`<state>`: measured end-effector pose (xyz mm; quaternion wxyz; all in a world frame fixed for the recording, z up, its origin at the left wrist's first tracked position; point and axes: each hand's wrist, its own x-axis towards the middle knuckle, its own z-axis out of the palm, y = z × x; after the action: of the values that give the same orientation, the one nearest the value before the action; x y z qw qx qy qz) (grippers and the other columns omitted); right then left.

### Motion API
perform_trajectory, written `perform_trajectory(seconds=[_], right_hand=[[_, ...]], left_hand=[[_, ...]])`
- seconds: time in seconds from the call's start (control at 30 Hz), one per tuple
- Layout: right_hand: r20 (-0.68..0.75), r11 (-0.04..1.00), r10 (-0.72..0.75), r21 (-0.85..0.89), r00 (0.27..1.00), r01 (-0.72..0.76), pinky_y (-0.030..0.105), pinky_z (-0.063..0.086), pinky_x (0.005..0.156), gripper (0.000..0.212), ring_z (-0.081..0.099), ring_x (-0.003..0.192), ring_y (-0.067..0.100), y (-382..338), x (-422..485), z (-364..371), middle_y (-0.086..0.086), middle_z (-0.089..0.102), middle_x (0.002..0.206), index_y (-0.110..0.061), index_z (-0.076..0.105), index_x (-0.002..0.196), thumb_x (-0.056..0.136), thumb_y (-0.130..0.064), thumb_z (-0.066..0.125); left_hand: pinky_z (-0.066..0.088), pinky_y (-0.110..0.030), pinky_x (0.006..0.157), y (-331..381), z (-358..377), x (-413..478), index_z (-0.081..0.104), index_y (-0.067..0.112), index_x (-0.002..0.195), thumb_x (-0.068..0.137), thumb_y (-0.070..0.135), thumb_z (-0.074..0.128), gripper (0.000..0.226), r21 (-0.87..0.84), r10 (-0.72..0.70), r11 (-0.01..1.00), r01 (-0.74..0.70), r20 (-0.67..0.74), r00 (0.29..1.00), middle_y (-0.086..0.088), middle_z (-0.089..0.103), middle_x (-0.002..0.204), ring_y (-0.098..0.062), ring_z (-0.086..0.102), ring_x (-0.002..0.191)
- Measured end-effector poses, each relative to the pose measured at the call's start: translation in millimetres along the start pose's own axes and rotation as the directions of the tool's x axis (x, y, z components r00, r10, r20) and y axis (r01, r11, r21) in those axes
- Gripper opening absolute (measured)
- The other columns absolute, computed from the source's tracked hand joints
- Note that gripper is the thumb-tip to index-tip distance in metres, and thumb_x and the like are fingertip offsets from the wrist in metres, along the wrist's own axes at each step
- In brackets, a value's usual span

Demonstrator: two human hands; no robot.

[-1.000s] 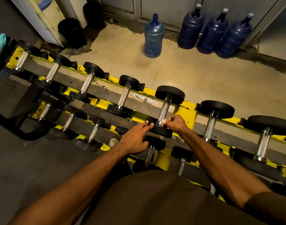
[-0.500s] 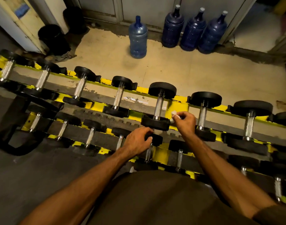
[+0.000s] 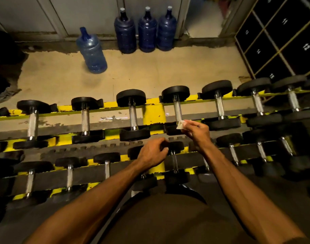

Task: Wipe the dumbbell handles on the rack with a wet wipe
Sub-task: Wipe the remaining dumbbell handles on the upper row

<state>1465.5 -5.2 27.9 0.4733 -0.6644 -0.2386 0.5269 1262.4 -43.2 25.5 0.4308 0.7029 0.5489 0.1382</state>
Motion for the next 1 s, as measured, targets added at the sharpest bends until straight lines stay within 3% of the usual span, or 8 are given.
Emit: perform_trajectory(seconds=[0.17, 0.3, 0.43, 0.6, 0.7, 0.83, 0.93, 1.0], right_hand=[[0.011, 0.974, -0.058, -0.218, 0.998, 0.059, 0.037, 0.058, 0.087, 0.033, 0.071, 0.094, 0.022, -6.4, 22.1, -25.6, 0.008, 0.073, 0.100, -0.004, 0.071, 0.110, 0.078, 0.005, 0.076], [0.068, 0.938, -0.078, -0.334, 0.995, 0.096, 0.026, 0.060, 0.071, 0.024, 0.069, 0.091, 0.016, -18.1, 49.8, -36.0, 0.007, 0.072, 0.106, -0.009, 0.071, 0.109, 0.086, -0.003, 0.071], [0.249, 0.801, -0.128, -0.544, 0.960, 0.248, 0.013, 0.051, 0.057, 0.017, 0.066, 0.090, 0.008, -30.8, 79.6, -39.2, -0.003, 0.071, 0.100, -0.018, 0.073, 0.102, 0.087, -0.012, 0.073], [0.444, 0.563, 0.019, -0.746, 0.896, 0.357, 0.010, 0.045, 0.052, 0.015, 0.061, 0.079, 0.002, -31.1, 109.9, -33.4, -0.005, 0.067, 0.091, -0.016, 0.075, 0.100, 0.085, -0.014, 0.075], [0.551, 0.426, 0.014, -0.758, 0.834, 0.493, 0.009, 0.044, 0.058, 0.014, 0.058, 0.075, -0.003, -33.7, 119.9, -29.5, -0.008, 0.065, 0.085, -0.015, 0.076, 0.096, 0.083, -0.013, 0.077], [0.718, 0.354, 0.038, -0.660, 0.695, 0.663, 0.026, 0.059, 0.078, 0.016, 0.066, 0.082, 0.004, -42.0, 130.3, -24.9, -0.003, 0.071, 0.089, -0.015, 0.076, 0.098, 0.082, -0.011, 0.078], [0.842, 0.239, 0.002, -0.524, 0.539, 0.818, 0.026, 0.057, 0.080, 0.014, 0.065, 0.084, 0.007, -44.2, 129.4, -18.4, 0.002, 0.073, 0.094, -0.011, 0.076, 0.100, 0.086, -0.011, 0.074], [0.882, 0.171, -0.005, -0.464, 0.471, 0.869, 0.023, 0.054, 0.077, 0.014, 0.065, 0.086, 0.009, -42.7, 126.8, -10.5, 0.001, 0.072, 0.096, -0.012, 0.076, 0.101, 0.088, -0.014, 0.073]], left_hand=[[0.052, -0.033, 0.097, 20.0, 13.3, 21.2, 0.060, 0.022, 0.131, 0.094, 0.026, 0.063, 0.037, 0.053, 0.026, 0.998, -0.024, -0.029, 0.999, 0.002, 0.064, 0.127, -0.010, 0.060, 0.110], [0.047, -0.033, 0.102, 33.0, 26.0, 42.8, 0.046, 0.022, 0.146, 0.094, 0.025, 0.061, 0.054, 0.117, 0.024, 0.993, -0.014, -0.081, 0.996, -0.001, 0.048, 0.143, -0.016, 0.052, 0.124], [0.050, -0.037, 0.103, 40.3, 39.9, 54.2, 0.039, 0.024, 0.153, 0.093, 0.025, 0.060, 0.063, 0.131, -0.047, 0.989, 0.063, -0.125, 0.991, -0.001, 0.041, 0.147, -0.019, 0.053, 0.123], [0.052, -0.040, 0.100, 42.3, 52.7, 59.6, 0.043, 0.029, 0.151, 0.094, 0.025, 0.060, 0.060, 0.107, -0.138, 0.981, 0.160, -0.192, 0.972, -0.001, 0.044, 0.146, -0.018, 0.053, 0.122], [0.053, -0.038, 0.096, 45.4, 60.7, 59.9, 0.050, 0.032, 0.146, 0.092, 0.026, 0.062, 0.055, 0.080, -0.177, 0.975, 0.205, -0.267, 0.947, 0.002, 0.050, 0.139, -0.017, 0.056, 0.116], [0.053, -0.039, 0.095, 49.8, 67.2, 62.7, 0.053, 0.031, 0.142, 0.091, 0.027, 0.062, 0.052, 0.055, -0.216, 0.968, 0.246, -0.318, 0.923, 0.006, 0.053, 0.132, -0.014, 0.057, 0.113], [0.053, -0.041, 0.095, 49.4, 67.3, 63.3, 0.052, 0.031, 0.142, 0.091, 0.027, 0.062, 0.053, 0.064, -0.218, 0.966, 0.249, -0.312, 0.925, 0.006, 0.052, 0.131, -0.016, 0.057, 0.115], [0.053, -0.040, 0.095, 48.2, 66.7, 62.8, 0.052, 0.030, 0.143, 0.091, 0.026, 0.062, 0.053, 0.083, -0.210, 0.966, 0.244, -0.296, 0.932, 0.005, 0.051, 0.132, -0.016, 0.057, 0.116]])
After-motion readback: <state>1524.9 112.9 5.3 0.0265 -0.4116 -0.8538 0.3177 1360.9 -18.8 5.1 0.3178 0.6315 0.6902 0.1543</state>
